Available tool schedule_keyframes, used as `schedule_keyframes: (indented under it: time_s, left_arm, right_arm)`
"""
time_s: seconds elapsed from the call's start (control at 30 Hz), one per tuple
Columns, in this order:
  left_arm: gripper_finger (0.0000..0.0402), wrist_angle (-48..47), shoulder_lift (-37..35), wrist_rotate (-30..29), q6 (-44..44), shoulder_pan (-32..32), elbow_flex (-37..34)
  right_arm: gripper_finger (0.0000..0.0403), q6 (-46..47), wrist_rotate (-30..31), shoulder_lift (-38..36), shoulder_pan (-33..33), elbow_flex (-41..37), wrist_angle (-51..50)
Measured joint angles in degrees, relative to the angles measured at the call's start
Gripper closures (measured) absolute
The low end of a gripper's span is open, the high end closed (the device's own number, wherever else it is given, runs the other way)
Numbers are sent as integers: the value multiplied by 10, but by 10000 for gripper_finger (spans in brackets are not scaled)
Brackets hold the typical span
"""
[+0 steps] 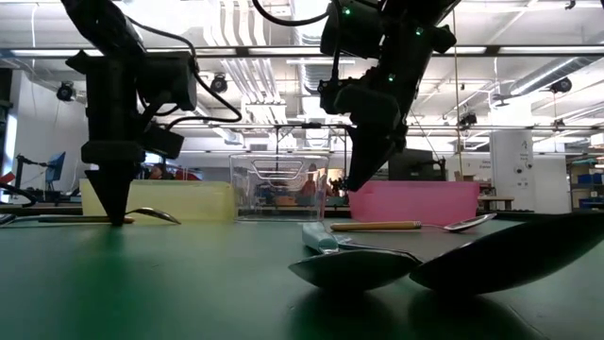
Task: Sort silverware by color (type)
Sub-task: Put the blue spoon into the yellow bin
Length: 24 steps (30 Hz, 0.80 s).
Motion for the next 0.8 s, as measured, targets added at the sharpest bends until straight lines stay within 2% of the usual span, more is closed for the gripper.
schedule_keyframes:
  time_s: [0.27,0.47,0.8]
  left_arm:
    - [332,1,-1,3,2,0,0]
    - [391,1,-1,3,2,0,0]
    - [398,-4,-21,3,16,1,-1]
  right_arm:
    - [394,-1,0,0,0,0,0]
    - [394,-1,0,0,0,0,0]
    - [394,-5,0,0,0,0,0]
